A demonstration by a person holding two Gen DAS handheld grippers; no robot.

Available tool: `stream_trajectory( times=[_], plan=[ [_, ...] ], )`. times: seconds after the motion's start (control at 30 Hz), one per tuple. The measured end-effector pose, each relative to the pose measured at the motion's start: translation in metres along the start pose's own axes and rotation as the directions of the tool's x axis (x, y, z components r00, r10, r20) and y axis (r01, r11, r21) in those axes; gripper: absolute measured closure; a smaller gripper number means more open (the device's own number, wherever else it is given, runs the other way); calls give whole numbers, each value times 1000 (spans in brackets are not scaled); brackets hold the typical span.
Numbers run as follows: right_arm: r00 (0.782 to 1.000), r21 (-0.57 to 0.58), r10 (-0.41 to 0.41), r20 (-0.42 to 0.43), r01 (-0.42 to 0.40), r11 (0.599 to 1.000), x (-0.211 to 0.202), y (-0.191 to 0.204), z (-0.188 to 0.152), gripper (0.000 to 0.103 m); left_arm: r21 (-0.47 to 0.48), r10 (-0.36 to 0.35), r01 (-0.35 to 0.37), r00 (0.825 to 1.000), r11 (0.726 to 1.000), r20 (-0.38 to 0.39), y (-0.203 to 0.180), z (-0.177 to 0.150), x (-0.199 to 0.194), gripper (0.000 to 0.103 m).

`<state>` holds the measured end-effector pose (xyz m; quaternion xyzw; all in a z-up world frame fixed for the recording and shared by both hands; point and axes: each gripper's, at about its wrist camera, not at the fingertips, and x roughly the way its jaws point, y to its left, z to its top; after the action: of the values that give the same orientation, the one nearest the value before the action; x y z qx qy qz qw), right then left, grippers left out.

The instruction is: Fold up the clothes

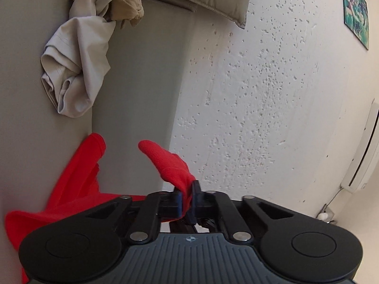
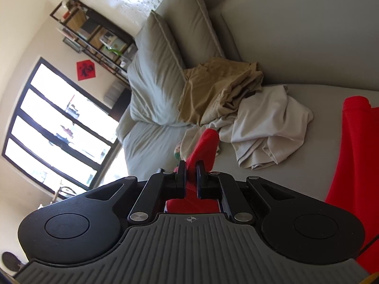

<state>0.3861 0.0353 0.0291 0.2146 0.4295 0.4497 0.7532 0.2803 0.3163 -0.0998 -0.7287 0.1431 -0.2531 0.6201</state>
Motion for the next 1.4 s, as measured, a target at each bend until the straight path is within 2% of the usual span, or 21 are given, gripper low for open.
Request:
stream_trajectory(
  times=[0.03, 0.1, 0.17, 0.2, 0.3, 0.33, 0.37, 0.5, 0.67, 0.73, 0.77, 0.9, 1.0, 1.07, 1.13, 1.2, 1.23, 1.27, 1.3, 1.37, 1.4],
  plan=[
    [1000, -11, -23, 15, 24, 1000, -2, 3, 0, 92, 33, 17, -18, 1000, 999, 17, -5, 1, -2, 103],
    [994, -36, -91, 56, 93, 995, -7, 15, 0, 88, 161, 73, -86, 994, 983, 86, -23, 2, -11, 103],
    [981, -60, -164, 106, 171, 983, -14, 27, 0, 75, 318, 118, -179, 972, 931, 202, -48, 1, -26, 103],
    [964, -85, -214, 155, 229, 970, -22, 39, 0, 67, 375, 124, -219, 957, 901, 261, -59, 0, -33, 103],
    [891, -185, -326, 316, 395, 900, -51, 82, -3, 59, 473, 108, -321, 900, 821, 423, -85, 4, -59, 103],
    [878, -202, -337, 341, 419, 885, -60, 93, -3, 52, 487, 99, -341, 885, 804, 455, -90, 8, -68, 103],
    [868, -213, -342, 359, 433, 876, -69, 102, -3, 50, 500, 89, -360, 869, 788, 486, -96, 13, -78, 103],
    [862, -195, -334, 381, 428, 883, -100, 126, -1, 49, 496, 98, -438, 815, 750, 572, -100, 31, -107, 103],
    [856, -154, -326, 401, 414, 897, -117, 135, -13, 49, 425, 211, -552, 753, 717, 623, -79, 59, -124, 103],
    [858, -173, -326, 397, 419, 891, -114, 137, -20, 49, 382, 280, -606, 722, 697, 633, -65, 67, -125, 103],
    [862, -184, -326, 387, 419, 889, -111, 137, -24, 49, 367, 315, -636, 704, 679, 637, -60, 69, -124, 103],
    [885, -183, -321, 337, 396, 900, -97, 131, -36, 48, 325, 436, -748, 620, 578, 652, -43, 76, -125, 103],
    [901, -166, -313, 300, 373, 913, -87, 123, -43, 48, 313, 512, -805, 570, 504, 643, -30, 83, -126, 103],
    [910, -161, -308, 278, 360, 919, -82, 119, -48, 48, 277, 585, -853, 509, 442, 631, -18, 90, -127, 103],
    [915, -164, -308, 259, 356, 920, -79, 117, -53, 48, 203, 675, -905, 416, 374, 610, -8, 97, -129, 89],
    [917, -164, -309, 253, 356, 920, -79, 115, -57, 48, 183, 680, -905, 411, 384, 607, -9, 99, -132, 82],
    [916, -163, -311, 255, 357, 920, -80, 115, -58, 48, 176, 692, -916, 389, 360, 608, -14, 99, -131, 79],
    [914, -161, -311, 259, 358, 920, -82, 115, -59, 48, 172, 697, -929, 360, 327, 620, -20, 97, -129, 70],
    [912, -157, -309, 268, 358, 920, -86, 116, -59, 48, 158, 706, -944, 322, 289, 630, -27, 93, -128, 60],
    [907, -143, -302, 294, 355, 924, -96, 118, -62, 48, 128, 720, -969, 243, 212, 649, -43, 86, -125, 56],
    [903, -133, -296, 312, 350, 927, -104, 121, -64, 48, 106, 726, -967, 246, 234, 642, -50, 81, -128, 54]
  ],
)
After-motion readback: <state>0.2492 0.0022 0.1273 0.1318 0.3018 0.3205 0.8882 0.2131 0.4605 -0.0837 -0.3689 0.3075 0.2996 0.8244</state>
